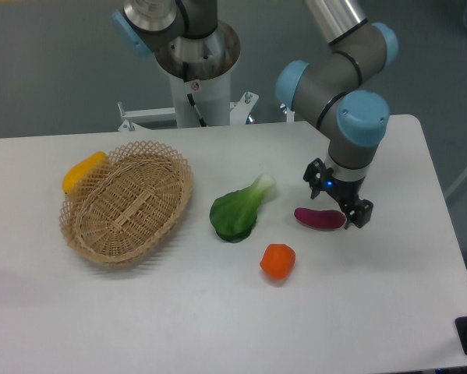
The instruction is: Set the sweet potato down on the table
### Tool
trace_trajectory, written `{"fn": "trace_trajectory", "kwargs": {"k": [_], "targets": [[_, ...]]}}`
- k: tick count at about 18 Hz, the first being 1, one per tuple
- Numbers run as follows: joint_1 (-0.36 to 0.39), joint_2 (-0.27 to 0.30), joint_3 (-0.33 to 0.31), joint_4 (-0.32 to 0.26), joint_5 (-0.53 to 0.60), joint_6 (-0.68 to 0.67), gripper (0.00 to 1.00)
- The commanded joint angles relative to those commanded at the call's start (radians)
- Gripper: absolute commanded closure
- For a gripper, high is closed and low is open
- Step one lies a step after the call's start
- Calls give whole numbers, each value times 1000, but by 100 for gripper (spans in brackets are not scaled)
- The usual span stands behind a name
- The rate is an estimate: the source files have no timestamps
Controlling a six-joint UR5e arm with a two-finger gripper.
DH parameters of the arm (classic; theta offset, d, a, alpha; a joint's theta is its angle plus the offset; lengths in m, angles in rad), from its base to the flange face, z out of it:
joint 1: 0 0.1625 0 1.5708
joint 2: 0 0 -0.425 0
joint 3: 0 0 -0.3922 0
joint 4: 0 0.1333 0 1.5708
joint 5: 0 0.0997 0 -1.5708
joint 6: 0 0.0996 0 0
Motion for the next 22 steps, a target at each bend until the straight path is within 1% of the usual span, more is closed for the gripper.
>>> {"fn": "trace_trajectory", "kwargs": {"k": [2,5,7,11,13,22], "targets": [[0,-21,74,-52,-40,-60,0],[-3,-66,189,-162,-34,-65,0],[-3,-92,259,-221,-20,-65,0],[-12,-132,353,-307,39,-54,0],[-12,-141,376,-325,61,-51,0],[-28,-150,373,-315,92,-46,0]]}}
